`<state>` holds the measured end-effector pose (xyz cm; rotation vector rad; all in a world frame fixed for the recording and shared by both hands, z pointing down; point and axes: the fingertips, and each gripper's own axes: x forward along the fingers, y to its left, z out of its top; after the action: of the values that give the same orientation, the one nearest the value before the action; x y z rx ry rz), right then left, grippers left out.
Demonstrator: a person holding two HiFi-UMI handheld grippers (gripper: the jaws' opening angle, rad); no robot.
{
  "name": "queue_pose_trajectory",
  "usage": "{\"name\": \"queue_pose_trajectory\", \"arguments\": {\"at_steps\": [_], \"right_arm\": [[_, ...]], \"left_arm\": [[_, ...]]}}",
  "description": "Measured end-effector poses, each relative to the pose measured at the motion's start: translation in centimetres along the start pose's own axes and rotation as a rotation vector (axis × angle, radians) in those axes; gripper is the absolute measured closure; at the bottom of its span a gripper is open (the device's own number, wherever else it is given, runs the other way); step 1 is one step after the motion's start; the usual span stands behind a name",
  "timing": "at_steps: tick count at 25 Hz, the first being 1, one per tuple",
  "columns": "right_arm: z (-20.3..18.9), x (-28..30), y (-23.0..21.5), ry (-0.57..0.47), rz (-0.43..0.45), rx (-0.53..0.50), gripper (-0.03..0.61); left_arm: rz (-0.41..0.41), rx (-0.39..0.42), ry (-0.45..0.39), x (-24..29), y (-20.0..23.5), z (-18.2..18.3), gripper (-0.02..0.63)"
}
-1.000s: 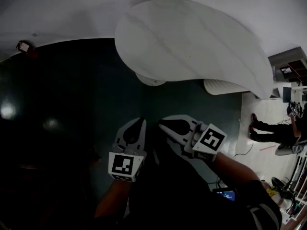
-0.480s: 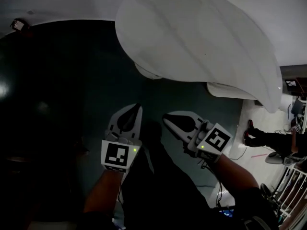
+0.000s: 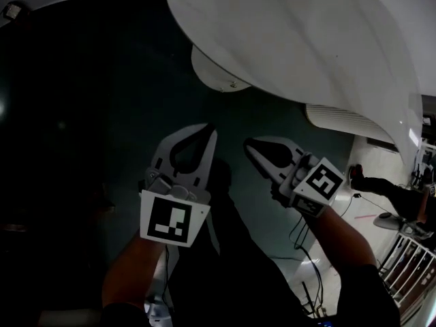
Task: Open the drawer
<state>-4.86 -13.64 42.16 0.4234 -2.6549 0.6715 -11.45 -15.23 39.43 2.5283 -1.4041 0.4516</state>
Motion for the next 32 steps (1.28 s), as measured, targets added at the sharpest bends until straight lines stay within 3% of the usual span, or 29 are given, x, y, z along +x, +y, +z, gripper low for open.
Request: {"name": "queue_pose_trajectory", "arguments": {"at_steps": [5, 9, 12, 17, 20, 22, 32], "right_arm": [[-3.6, 2.4, -3.0, -0.034, -0.037, 0.020, 0.560], [-6.5, 4.6, -5.6, -0.004, -0.048, -0.013, 0.560], [-7.6, 5.2, -7.3, -0.021, -0.062, 0.012, 0.560], [-9.7, 5.6, -10.4, -0.057, -0.115, 0.108, 0.560], [-10.9, 5.7, -12.4, -0.049, -0.156, 0.092, 0.560], [-11.5, 5.8, -14.0, -0.046, -0.190, 0.088, 0.560], [-13.5, 8.6, -18.4, 0.013, -0.278, 0.038, 0.560]], "left_arm": [[-0.011, 0.002, -0.015, 1.9, -0.1, -3.2, 0.601], [-0.013, -0.037, -0.017, 4.1, 0.2, -5.0, 0.601], [-0.012, -0.001, -0.010, 6.0, 0.0, -5.9, 0.601], [-0.010, 0.025, -0.052, 9.0, -0.1, -6.1, 0.600], [-0.033, -0.023, -0.069, 10.8, -0.5, -6.1, 0.598], [-0.041, -0.046, -0.079, 11.9, -0.6, -6.0, 0.544], [-0.009, -0.040, -0.138, 15.4, -0.1, -5.0, 0.499]]}}
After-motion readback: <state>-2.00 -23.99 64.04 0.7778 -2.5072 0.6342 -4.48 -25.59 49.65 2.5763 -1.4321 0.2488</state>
